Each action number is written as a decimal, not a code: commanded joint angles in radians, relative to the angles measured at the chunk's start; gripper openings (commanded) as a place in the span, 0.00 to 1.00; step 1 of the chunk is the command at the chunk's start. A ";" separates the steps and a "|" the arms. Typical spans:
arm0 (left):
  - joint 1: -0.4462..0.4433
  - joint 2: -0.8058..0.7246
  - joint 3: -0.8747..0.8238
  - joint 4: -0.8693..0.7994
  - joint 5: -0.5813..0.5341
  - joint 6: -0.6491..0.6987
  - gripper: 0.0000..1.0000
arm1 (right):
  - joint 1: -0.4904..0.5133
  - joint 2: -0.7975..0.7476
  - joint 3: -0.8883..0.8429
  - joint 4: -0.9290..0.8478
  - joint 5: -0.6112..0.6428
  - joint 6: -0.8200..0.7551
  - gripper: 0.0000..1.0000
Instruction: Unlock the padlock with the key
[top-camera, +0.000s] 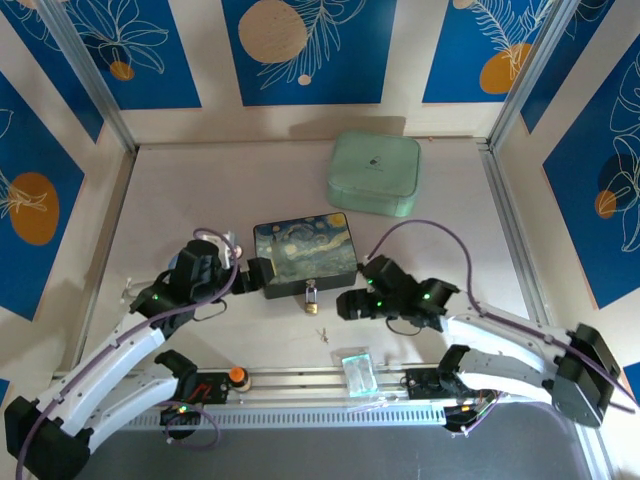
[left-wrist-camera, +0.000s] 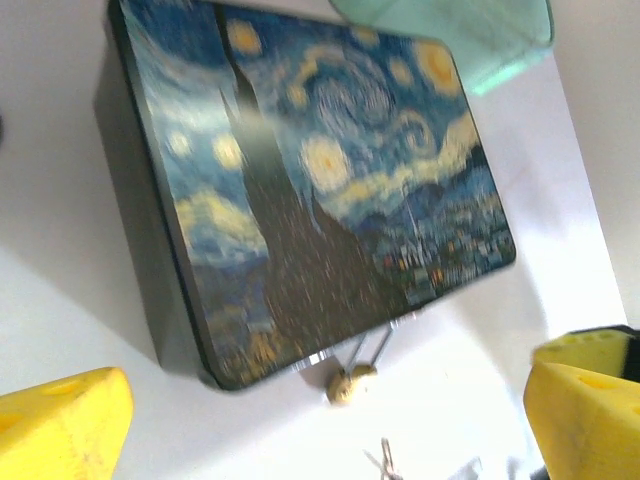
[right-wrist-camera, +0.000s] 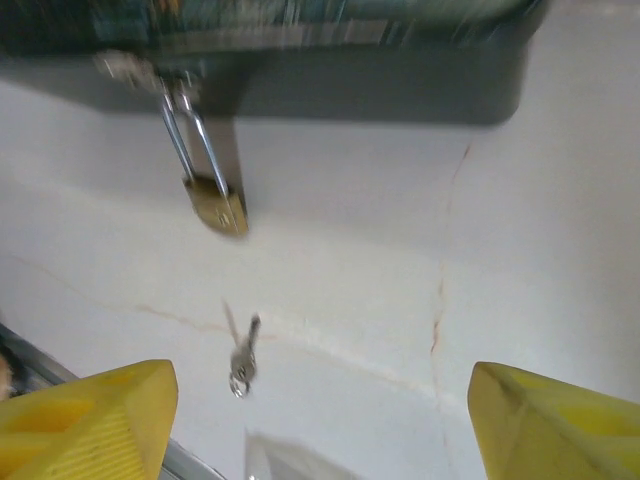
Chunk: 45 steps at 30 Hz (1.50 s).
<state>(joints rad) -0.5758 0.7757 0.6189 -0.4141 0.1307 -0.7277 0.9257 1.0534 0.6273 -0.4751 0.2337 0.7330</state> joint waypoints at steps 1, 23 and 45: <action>-0.059 -0.016 -0.033 -0.061 0.027 -0.063 1.00 | 0.086 0.096 0.077 -0.029 0.100 0.080 0.75; -0.285 0.066 -0.094 0.038 -0.054 -0.165 0.98 | 0.340 0.513 0.219 0.024 0.111 0.237 0.44; -0.288 0.060 -0.127 0.074 -0.078 -0.193 0.98 | 0.371 0.528 0.263 -0.117 0.211 0.273 0.32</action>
<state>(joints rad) -0.8539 0.8410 0.5072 -0.3614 0.0715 -0.9119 1.2884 1.6123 0.8700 -0.5640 0.4160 1.0031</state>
